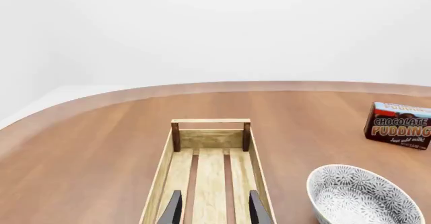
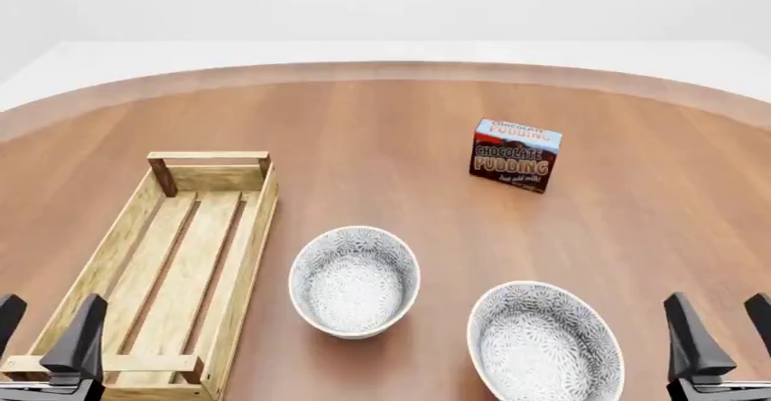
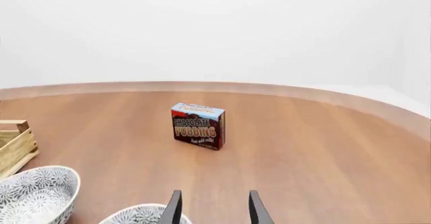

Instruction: Stack the left bowl on the right bowl and place them in the tray.

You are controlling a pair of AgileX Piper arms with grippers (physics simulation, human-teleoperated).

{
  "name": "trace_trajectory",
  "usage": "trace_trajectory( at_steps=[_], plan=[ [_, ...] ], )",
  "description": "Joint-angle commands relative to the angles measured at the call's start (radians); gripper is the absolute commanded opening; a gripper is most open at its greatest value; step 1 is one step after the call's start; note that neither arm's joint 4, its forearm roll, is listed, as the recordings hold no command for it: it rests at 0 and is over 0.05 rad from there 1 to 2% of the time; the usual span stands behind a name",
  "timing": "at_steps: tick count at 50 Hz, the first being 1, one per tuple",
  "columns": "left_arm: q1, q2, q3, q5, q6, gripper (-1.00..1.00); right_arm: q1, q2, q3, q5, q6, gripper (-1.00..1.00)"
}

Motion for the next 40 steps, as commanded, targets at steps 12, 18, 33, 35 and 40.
trace_trajectory(
  at_steps=[12, 18, 33, 35, 40],
  plan=[
    [0.000, 0.000, 0.000, 0.000, 0.000, 1.00, 0.030, 0.164, -0.100, -0.017, 0.030, 1.00],
    [0.000, 0.000, 0.000, 0.000, 0.000, 1.00, 0.126, 0.411, -0.239, -0.061, -0.019, 1.00],
    [0.000, 0.000, 0.000, 0.000, 0.000, 1.00, 0.300, 0.911, -0.646, 0.085, -0.057, 1.00],
    [0.000, 0.000, 0.000, 0.000, 0.000, 1.00, 0.319, 0.976, -0.696, 0.113, -0.061, 1.00],
    [0.000, 0.000, 0.000, 0.000, 0.000, 1.00, 0.370, 1.115, -0.830, 0.205, -0.034, 1.00]
  ],
)
